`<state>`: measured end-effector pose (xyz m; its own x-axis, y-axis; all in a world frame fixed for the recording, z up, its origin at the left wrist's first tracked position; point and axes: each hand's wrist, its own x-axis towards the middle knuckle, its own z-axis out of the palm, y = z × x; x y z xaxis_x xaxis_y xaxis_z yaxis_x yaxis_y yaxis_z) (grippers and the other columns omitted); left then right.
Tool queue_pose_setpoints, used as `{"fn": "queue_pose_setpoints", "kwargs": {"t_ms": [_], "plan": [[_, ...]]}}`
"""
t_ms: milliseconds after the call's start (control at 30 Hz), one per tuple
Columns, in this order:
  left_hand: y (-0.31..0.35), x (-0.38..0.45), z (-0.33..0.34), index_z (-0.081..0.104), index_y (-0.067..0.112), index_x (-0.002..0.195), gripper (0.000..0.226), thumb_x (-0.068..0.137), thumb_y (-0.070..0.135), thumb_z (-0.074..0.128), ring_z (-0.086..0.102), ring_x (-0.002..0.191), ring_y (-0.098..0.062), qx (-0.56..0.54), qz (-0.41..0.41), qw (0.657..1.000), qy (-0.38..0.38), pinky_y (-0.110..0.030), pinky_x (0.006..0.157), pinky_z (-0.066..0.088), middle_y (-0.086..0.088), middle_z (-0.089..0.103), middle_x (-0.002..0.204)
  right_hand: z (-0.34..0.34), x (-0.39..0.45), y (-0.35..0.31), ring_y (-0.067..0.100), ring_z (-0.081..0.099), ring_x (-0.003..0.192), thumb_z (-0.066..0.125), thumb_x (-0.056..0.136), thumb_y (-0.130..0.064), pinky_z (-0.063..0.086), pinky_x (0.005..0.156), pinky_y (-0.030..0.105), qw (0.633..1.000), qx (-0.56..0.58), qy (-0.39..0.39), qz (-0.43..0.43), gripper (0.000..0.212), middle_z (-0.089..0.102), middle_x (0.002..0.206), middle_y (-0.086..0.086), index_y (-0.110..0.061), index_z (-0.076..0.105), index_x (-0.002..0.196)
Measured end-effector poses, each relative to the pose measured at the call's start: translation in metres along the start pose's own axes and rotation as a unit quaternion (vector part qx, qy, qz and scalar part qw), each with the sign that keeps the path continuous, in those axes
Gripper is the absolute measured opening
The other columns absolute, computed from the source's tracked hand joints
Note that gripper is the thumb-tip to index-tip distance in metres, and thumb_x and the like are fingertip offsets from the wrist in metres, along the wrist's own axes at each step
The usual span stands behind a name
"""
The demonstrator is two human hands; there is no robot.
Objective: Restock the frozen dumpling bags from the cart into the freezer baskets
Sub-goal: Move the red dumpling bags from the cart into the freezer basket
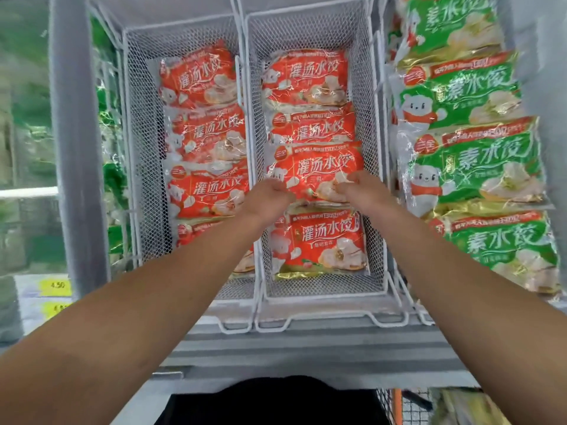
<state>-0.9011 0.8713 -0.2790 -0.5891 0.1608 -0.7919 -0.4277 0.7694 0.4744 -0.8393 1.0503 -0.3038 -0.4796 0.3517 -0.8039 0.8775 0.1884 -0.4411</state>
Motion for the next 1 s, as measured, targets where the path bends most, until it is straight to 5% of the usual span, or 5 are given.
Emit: {"fn": "queue_pose_setpoints", "kwargs": {"t_ms": [100,200,300,533,1000], "plan": [[-0.01,-0.027,-0.004,0.068,0.013,0.11,0.019,0.094,0.019,0.061,0.052,0.102,-0.016,0.03,0.039,0.999,-0.007,-0.031,0.098,0.044,-0.004,0.062,0.117,0.008,-0.025,0.008,0.024,0.059,0.109,0.061,0.087,-0.033,0.048,0.087,0.035,0.999,-0.019,0.031,-0.04,0.045,0.061,0.126,0.005,-0.016,0.057,0.129],[-0.029,-0.057,-0.008,0.058,0.013,0.136,0.043,0.095,0.021,0.06,0.053,0.096,-0.01,0.054,0.088,0.995,-0.015,-0.023,0.085,0.04,-0.003,0.06,0.133,0.017,-0.067,0.017,0.021,0.059,0.1,0.06,0.09,-0.028,0.047,0.08,0.032,0.993,-0.034,0.077,-0.081,0.043,0.06,0.118,0.001,-0.015,0.055,0.131],[-0.057,-0.092,-0.011,0.059,0.018,0.133,0.04,0.094,0.025,0.062,0.055,0.077,-0.001,0.041,0.135,0.99,-0.027,-0.016,0.063,0.039,0.01,0.062,0.11,0.034,-0.116,0.038,0.02,0.06,0.103,0.059,0.093,-0.03,0.044,0.074,0.025,0.985,-0.025,0.131,-0.111,0.044,0.06,0.124,0.0,-0.016,0.055,0.134],[-0.107,-0.158,-0.004,0.067,0.013,0.122,0.032,0.09,0.02,0.066,0.064,0.104,-0.016,0.058,0.239,0.967,-0.059,-0.031,0.098,0.051,0.001,0.068,0.111,0.077,-0.232,0.106,0.019,0.061,0.105,0.064,0.092,-0.024,0.043,0.085,0.027,0.959,0.037,0.253,-0.124,0.036,0.066,0.119,0.004,-0.014,0.062,0.126],[-0.134,-0.278,0.135,0.069,0.019,0.12,0.03,0.092,0.028,0.064,0.062,0.111,-0.016,0.261,0.394,0.866,-0.16,-0.02,0.087,0.04,0.001,0.069,0.119,0.131,-0.39,0.317,0.019,0.06,0.113,0.062,0.092,-0.026,0.047,0.1,0.035,0.898,0.208,0.386,0.037,0.035,0.064,0.122,0.002,-0.015,0.064,0.124]]}}
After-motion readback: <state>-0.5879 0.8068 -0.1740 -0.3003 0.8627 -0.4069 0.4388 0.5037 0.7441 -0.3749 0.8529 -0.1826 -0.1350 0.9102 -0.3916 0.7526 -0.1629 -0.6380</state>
